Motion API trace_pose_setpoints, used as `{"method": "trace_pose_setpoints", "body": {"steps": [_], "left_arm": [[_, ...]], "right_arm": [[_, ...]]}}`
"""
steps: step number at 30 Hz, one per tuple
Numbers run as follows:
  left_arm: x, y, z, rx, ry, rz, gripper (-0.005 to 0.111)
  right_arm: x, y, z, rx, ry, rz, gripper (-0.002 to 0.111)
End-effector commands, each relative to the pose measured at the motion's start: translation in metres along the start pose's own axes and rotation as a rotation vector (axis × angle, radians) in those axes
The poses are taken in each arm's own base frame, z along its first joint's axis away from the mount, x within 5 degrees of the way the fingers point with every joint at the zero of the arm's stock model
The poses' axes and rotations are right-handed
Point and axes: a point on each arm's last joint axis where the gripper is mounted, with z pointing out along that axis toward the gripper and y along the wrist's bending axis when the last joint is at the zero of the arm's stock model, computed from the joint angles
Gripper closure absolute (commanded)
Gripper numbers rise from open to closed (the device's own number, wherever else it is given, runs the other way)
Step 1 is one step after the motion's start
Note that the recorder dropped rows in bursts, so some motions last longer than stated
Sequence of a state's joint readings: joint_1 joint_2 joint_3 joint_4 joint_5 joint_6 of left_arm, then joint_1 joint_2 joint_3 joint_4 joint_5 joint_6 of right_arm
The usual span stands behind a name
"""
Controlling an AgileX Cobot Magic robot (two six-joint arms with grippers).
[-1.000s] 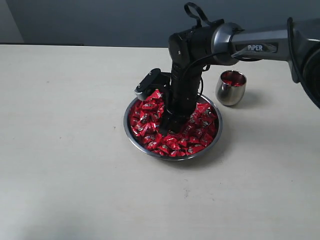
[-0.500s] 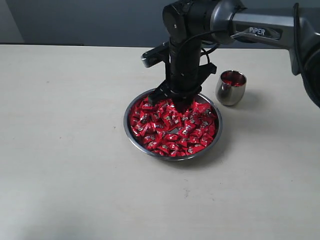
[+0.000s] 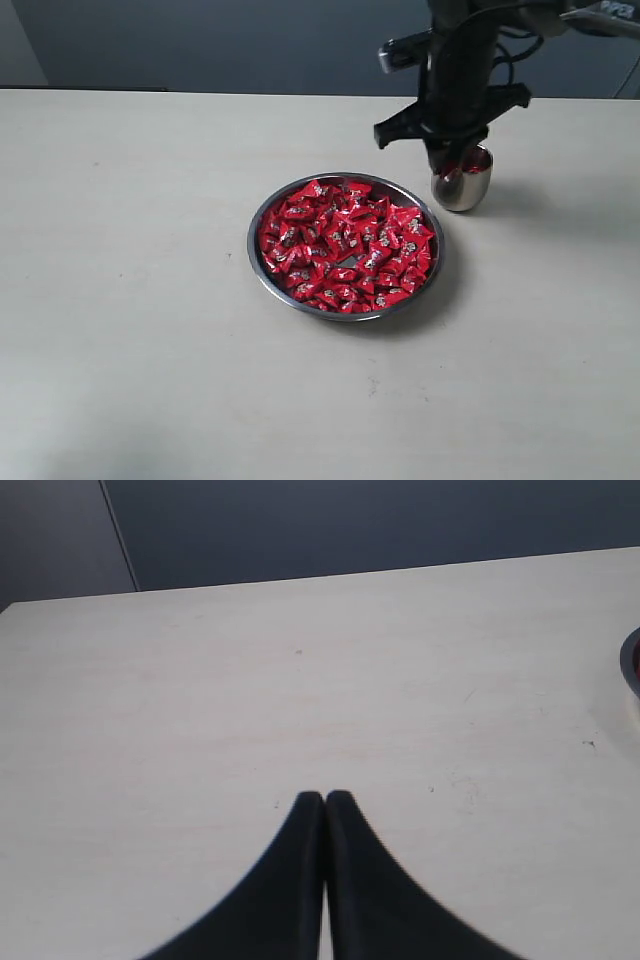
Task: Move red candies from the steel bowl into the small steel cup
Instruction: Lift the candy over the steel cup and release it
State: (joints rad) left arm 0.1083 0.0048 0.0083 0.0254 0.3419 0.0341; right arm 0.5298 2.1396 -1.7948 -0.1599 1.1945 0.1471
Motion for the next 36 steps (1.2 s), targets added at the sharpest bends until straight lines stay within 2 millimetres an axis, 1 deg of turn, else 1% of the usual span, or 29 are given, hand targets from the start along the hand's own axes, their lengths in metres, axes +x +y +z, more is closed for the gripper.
{"method": "trace_pose_setpoints", "body": {"steps": [1,4,7,9,11,13,14,17,23,26,28,34,35,36], "left_arm": [[-0.004,0.000,-0.001,-0.001,-0.021,-0.003,0.106],[-0.004,0.000,-0.001,-0.001,-0.021,-0.003,0.106],[-0.004,0.000,-0.001,-0.001,-0.021,-0.003,0.106],[-0.004,0.000,-0.001,-0.001,-0.021,-0.003,0.106],[-0.004,0.000,-0.001,-0.001,-0.021,-0.003,0.106],[-0.004,0.000,-0.001,-0.001,-0.021,-0.003,0.106],[-0.004,0.000,-0.001,-0.001,-0.021,-0.003,0.106],[-0.004,0.000,-0.001,-0.001,-0.021,-0.003,0.106],[-0.004,0.000,-0.001,-0.001,-0.021,-0.003,0.106],[-0.004,0.000,-0.001,-0.001,-0.021,-0.003,0.106],[-0.004,0.000,-0.001,-0.001,-0.021,-0.003,0.106],[-0.004,0.000,-0.001,-0.001,-0.021,-0.003,0.106],[-0.004,0.000,-0.001,-0.001,-0.021,-0.003,0.106],[-0.004,0.000,-0.001,-0.001,-0.021,-0.003,0.106]], "right_arm": [[-0.005,-0.040,-0.022,0.000,-0.061,0.071,0.109],[-0.013,-0.059,-0.034,0.007,-0.118,0.077,0.109],[-0.021,-0.077,-0.040,0.016,-0.156,0.113,0.109],[-0.023,-0.086,-0.034,0.014,-0.134,0.129,0.109],[-0.026,-0.092,-0.025,-0.026,-0.123,0.139,0.109],[-0.028,-0.092,-0.015,-0.093,-0.114,0.133,0.109],[-0.029,-0.091,-0.010,-0.105,-0.103,0.132,0.109],[-0.030,-0.090,-0.002,-0.106,-0.091,0.127,0.109],[-0.033,-0.083,0.003,-0.173,-0.108,0.114,0.109],[-0.033,-0.083,0.013,-0.166,-0.081,0.108,0.109],[-0.032,-0.083,0.015,-0.164,-0.070,0.106,0.109],[-0.032,-0.083,0.015,-0.164,-0.068,0.104,0.109],[-0.032,-0.082,0.015,-0.165,-0.063,0.104,0.107],[-0.032,-0.083,0.015,-0.163,-0.063,0.103,0.102]]}}
